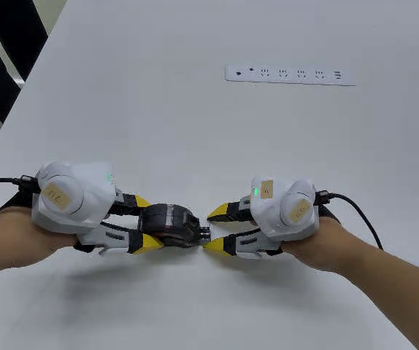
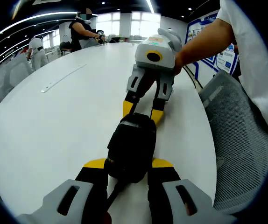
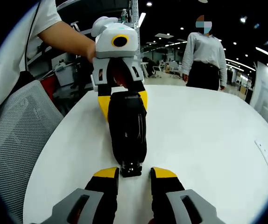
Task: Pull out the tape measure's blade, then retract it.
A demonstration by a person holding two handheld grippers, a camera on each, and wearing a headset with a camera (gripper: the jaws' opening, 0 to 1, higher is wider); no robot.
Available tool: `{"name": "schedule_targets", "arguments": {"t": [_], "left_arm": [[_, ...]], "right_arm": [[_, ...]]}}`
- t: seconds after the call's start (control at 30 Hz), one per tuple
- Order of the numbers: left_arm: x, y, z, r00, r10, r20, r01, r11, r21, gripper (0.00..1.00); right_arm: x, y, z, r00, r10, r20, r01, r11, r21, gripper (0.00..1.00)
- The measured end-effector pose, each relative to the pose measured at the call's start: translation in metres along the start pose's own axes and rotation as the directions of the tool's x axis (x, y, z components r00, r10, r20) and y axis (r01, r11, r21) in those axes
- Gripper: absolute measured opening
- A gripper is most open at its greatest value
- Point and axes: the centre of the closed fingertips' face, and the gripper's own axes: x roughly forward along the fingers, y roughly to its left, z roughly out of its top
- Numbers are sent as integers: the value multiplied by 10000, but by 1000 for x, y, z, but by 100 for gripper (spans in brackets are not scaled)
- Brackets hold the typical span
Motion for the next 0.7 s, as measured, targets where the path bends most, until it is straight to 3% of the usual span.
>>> {"name": "schedule_targets", "arguments": {"t": [0.2, 0.7], "left_arm": [[0, 0, 0, 10000, 2, 1, -2, 10000, -12, 27], [0, -1, 0, 10000, 62, 27, -63, 9999, 91, 27]], "right_arm": [[3, 3, 3, 9999, 146, 83, -143, 9995, -274, 18], [4, 3, 4, 9996, 216, 195, -208, 9990, -397, 13]]}}
